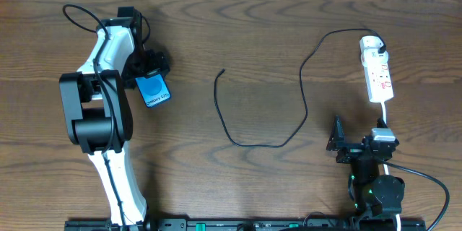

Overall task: Plug charger to phone and switch on socket
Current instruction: 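Close the left gripper on the phone's bottom edge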

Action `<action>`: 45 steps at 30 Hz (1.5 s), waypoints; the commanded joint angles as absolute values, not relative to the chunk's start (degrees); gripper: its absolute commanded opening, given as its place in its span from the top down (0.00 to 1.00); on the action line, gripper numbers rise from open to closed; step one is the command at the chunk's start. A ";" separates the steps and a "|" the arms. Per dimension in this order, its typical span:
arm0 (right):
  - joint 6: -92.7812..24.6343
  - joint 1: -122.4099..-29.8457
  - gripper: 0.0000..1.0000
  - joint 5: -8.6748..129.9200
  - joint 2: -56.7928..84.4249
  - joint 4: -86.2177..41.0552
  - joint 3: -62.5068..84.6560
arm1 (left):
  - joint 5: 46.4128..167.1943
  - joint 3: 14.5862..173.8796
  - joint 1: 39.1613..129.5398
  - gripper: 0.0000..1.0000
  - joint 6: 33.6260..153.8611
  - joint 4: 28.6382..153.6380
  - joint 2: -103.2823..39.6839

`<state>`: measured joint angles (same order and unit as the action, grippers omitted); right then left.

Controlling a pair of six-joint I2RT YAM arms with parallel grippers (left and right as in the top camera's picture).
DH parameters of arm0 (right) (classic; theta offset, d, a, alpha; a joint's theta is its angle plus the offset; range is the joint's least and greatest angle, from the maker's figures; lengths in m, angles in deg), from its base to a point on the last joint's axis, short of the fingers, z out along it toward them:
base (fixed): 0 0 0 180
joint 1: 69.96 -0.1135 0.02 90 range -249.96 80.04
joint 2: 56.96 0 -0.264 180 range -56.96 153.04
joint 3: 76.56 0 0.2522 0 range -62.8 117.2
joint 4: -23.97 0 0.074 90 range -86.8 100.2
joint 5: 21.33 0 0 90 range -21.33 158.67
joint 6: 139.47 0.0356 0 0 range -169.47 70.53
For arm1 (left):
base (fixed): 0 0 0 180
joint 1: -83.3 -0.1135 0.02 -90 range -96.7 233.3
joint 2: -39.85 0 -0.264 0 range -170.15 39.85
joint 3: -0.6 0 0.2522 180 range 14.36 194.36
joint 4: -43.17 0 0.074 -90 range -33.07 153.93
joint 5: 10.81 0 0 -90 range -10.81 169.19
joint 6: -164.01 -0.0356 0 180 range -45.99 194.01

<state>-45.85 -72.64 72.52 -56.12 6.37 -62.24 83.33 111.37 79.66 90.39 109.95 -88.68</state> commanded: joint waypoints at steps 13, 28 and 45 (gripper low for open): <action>-46.55 -72.25 0.01 72.61 -56.57 6.26 -62.48 | 82.98 106.28 80.54 0.19 94.48 106.69 -90.12; -46.55 -72.25 0.01 72.61 -56.57 6.26 -62.48 | 83.00 107.59 80.54 0.23 94.48 107.80 -88.88; -46.55 -72.25 0.01 72.61 -56.57 6.28 -62.48 | 89.73 107.72 80.54 0.23 94.78 112.70 -79.35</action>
<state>-45.85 -72.64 72.52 -56.12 6.37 -62.24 86.11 107.59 80.21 93.75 111.93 -83.20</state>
